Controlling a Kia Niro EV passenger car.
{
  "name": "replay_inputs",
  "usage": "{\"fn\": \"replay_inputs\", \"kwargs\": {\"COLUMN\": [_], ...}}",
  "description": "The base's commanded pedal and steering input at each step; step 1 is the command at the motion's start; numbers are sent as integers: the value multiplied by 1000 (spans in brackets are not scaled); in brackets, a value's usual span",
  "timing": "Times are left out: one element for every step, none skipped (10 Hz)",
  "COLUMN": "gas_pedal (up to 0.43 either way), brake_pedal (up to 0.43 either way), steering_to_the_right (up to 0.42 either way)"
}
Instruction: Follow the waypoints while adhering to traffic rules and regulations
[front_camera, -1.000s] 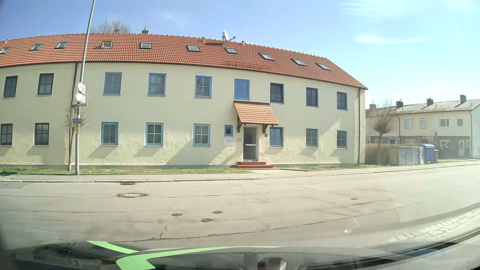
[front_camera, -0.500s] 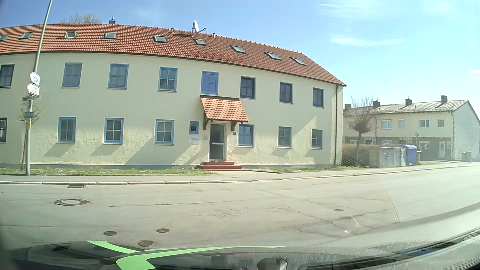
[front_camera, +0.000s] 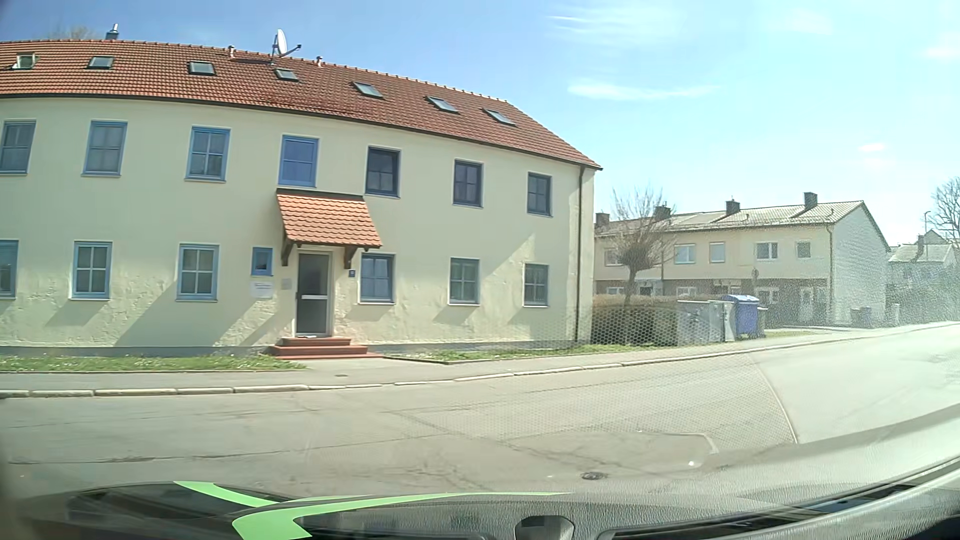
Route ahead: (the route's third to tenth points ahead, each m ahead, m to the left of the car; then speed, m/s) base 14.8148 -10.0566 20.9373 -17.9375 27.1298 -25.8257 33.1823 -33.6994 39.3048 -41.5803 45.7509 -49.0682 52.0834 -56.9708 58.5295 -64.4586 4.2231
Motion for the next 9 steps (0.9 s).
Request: {"fn": "replay_inputs", "kwargs": {"gas_pedal": [287,287,287,287,287,287,331,350,358], "brake_pedal": [0,0,0,0,0,0,0,0,0], "steering_to_the_right": [411,410,407,400,397,393,379,361,348]}}
